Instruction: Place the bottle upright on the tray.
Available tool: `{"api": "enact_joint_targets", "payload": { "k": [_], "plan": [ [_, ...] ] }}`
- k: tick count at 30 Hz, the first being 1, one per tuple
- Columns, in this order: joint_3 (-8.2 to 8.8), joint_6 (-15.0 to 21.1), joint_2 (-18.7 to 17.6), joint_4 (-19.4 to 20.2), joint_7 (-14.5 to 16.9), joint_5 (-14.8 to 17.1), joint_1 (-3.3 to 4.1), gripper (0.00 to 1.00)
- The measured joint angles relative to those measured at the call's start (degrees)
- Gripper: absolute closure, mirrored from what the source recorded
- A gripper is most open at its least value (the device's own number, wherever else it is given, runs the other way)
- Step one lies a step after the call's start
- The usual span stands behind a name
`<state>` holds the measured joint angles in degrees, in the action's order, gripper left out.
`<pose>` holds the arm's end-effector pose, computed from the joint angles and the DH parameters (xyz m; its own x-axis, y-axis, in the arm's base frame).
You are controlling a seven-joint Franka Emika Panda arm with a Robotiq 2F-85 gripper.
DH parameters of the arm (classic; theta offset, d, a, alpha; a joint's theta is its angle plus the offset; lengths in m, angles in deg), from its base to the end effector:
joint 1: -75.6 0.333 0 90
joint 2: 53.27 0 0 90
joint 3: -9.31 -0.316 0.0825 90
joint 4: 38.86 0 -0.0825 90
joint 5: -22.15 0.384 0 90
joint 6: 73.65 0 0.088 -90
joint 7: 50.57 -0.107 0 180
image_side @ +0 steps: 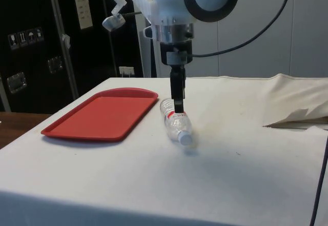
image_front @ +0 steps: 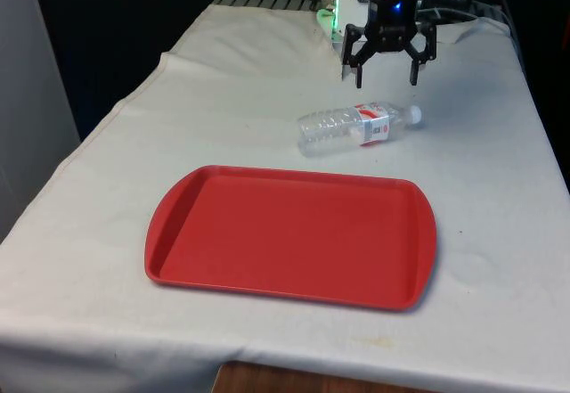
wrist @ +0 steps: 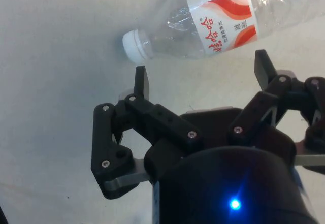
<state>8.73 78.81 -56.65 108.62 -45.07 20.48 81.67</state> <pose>0.4478 0.0531 0.2439 0.9715 0.2356 0.0263 0.2352 -0.9718 0.0162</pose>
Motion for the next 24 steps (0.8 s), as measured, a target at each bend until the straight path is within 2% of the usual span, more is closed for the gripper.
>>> {"api": "enact_joint_targets", "payload": {
  "k": [24],
  "plan": [
    [0.0,0.0,0.0,0.0,9.6,0.0,0.0,0.0]
  ]
}}
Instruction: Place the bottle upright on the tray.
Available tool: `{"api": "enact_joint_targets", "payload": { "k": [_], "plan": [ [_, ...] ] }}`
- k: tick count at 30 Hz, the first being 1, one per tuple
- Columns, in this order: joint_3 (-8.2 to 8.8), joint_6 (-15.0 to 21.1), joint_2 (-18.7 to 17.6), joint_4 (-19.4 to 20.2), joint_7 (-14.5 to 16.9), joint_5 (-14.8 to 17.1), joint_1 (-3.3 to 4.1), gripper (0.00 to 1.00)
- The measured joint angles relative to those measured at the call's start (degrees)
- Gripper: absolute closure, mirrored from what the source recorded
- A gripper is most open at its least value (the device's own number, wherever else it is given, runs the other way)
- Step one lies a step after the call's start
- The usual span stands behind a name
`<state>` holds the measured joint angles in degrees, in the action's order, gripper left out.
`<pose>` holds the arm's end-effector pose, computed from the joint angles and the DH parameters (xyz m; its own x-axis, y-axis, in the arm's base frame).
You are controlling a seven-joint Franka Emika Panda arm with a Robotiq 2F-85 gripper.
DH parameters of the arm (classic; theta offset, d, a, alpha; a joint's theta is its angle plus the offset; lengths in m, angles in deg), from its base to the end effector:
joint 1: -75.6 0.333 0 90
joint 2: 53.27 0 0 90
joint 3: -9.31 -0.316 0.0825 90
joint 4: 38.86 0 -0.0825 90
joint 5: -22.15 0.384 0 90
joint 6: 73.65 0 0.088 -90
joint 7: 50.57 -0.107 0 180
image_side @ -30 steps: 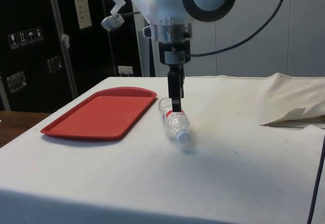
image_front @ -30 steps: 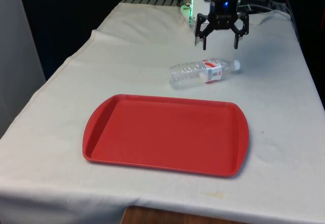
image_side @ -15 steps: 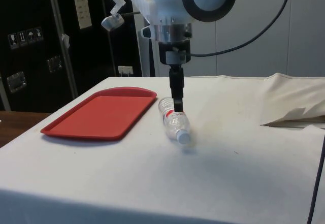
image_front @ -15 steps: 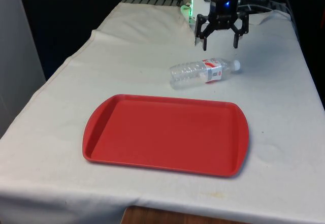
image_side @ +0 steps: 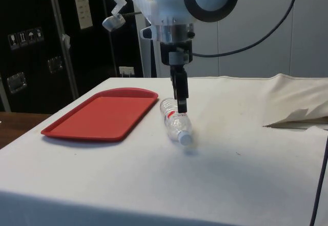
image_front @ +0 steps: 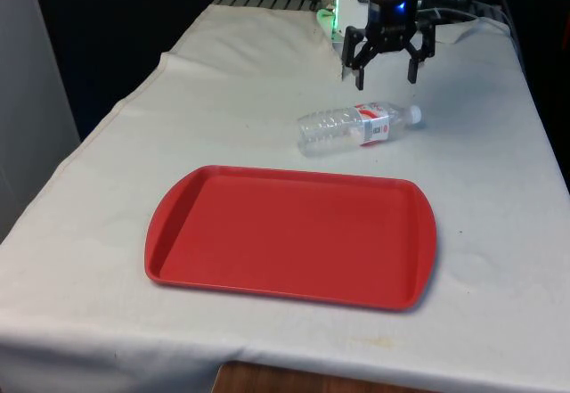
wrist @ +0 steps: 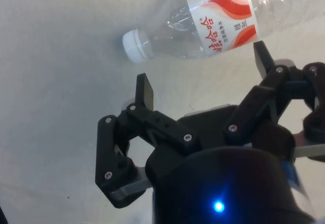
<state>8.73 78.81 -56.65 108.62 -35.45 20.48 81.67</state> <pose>0.4478 0.0531 0.2439 0.9185 0.3947 0.0232 0.3943 -0.9188 0.0204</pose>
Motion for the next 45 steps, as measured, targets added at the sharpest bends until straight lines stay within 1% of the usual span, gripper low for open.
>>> {"api": "enact_joint_targets", "payload": {
  "k": [3,11,15,16,19,22,23,29,31,32,45],
  "plan": [
    [0.0,0.0,0.0,0.0,0.4,0.0,0.0,0.0],
    [0.0,0.0,0.0,0.0,4.0,0.0,0.0,0.0],
    [0.0,-0.1,0.0,0.0,5.2,0.0,0.0,0.0],
    [0.0,-0.1,0.0,-0.1,6.0,0.0,0.0,0.0],
    [0.0,-0.1,0.0,-0.1,7.3,0.0,0.0,0.0],
    [0.0,-0.1,0.0,-0.1,8.1,0.0,0.0,0.0],
    [0.0,-0.1,0.0,-0.1,8.9,0.0,0.0,0.0],
    [0.0,-0.1,0.0,-0.1,11.3,0.0,0.0,0.0],
    [0.0,-0.1,0.0,-0.1,11.7,0.0,0.0,0.0],
    [0.0,-0.1,0.0,-0.1,12.5,0.0,0.0,0.0],
    [0.0,-0.1,0.0,-0.1,17.4,0.0,0.0,0.0]
  ]
}}
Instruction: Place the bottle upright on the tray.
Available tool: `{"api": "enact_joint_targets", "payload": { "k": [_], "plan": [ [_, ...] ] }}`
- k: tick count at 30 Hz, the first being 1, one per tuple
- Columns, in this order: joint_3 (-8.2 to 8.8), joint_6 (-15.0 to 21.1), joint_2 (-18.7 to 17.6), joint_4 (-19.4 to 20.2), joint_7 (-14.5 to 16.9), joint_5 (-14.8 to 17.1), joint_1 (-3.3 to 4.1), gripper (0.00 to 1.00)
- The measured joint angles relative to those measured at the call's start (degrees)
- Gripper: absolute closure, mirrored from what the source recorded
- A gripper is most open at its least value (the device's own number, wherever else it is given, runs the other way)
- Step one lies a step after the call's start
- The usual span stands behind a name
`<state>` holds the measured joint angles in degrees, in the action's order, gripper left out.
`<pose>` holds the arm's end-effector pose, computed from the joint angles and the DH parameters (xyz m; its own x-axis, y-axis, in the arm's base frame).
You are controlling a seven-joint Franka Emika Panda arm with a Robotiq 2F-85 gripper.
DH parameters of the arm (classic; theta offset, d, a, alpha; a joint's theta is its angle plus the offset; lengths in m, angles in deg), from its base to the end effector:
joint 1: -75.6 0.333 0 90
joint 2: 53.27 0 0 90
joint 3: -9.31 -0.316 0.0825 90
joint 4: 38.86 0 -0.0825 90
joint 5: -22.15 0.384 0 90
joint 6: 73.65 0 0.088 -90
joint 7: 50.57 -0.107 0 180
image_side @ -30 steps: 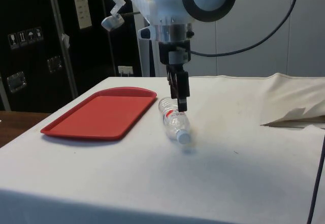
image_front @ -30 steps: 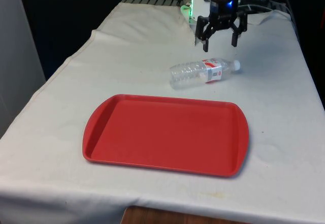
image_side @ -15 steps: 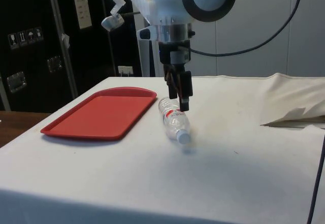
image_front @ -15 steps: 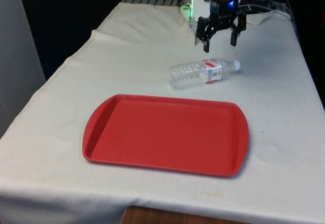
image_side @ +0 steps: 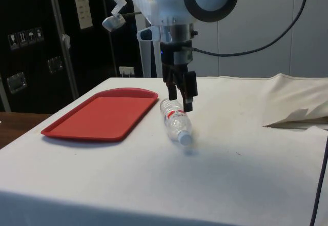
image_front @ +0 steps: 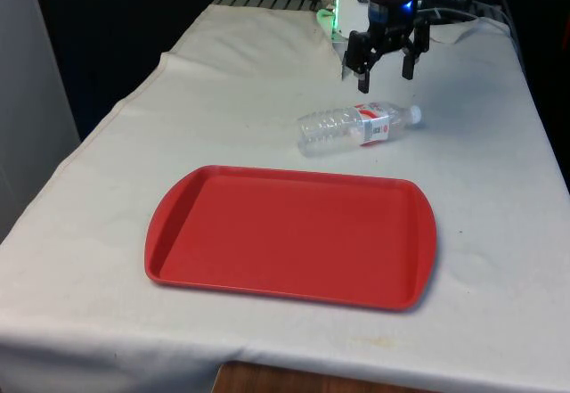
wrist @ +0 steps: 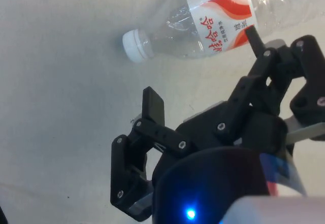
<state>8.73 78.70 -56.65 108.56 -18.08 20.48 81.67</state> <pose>0.4481 0.0531 0.2440 0.7590 0.6509 0.0154 0.6505 -0.7591 0.0259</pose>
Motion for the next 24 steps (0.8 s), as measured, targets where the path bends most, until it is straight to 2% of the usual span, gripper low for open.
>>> {"api": "enact_joint_targets", "payload": {
  "k": [24],
  "plan": [
    [0.0,-0.1,0.0,0.0,10.0,0.0,0.0,0.0]
  ]
}}
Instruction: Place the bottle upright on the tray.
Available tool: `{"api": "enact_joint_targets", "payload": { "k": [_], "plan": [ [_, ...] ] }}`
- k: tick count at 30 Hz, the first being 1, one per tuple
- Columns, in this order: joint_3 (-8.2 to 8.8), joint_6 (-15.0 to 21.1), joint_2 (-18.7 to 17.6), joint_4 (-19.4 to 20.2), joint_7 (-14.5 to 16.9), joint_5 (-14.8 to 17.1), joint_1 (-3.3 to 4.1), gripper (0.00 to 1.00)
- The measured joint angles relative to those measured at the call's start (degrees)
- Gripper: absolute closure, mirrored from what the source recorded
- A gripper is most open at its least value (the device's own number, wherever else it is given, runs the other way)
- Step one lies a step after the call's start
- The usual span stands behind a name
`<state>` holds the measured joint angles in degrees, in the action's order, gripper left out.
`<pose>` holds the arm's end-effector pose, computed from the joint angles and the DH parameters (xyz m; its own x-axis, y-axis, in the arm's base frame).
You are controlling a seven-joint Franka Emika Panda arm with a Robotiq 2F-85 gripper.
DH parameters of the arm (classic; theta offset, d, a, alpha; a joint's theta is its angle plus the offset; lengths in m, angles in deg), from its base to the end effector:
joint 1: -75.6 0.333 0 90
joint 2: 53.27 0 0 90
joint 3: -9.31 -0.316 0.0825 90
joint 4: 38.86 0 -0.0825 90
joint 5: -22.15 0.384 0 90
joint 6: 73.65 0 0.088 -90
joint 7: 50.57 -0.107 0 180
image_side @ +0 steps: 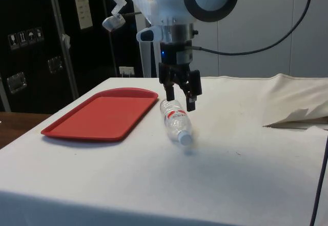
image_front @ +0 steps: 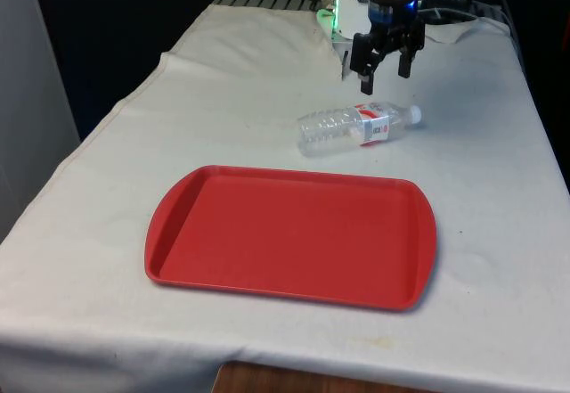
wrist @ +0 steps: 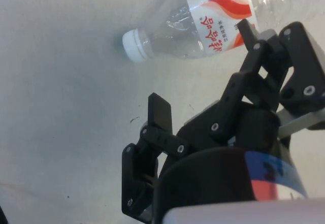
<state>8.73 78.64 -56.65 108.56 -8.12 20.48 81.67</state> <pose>0.4479 0.0531 0.2440 0.6350 0.7724 0.0099 0.7720 -0.6350 0.0275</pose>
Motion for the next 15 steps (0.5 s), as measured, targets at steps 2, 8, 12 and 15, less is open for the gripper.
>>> {"api": "enact_joint_targets", "payload": {
  "k": [2,8,12,15],
  "plan": [
    [0.0,0.0,0.0,0.0,0.4,0.0,0.0,0.0],
    [0.0,-0.1,0.0,0.0,3.4,0.0,0.0,0.0],
    [0.0,-0.1,0.0,0.0,4.6,0.0,0.0,0.0],
    [0.0,-0.1,0.0,0.0,6.3,0.0,0.0,0.0]
  ]
}}
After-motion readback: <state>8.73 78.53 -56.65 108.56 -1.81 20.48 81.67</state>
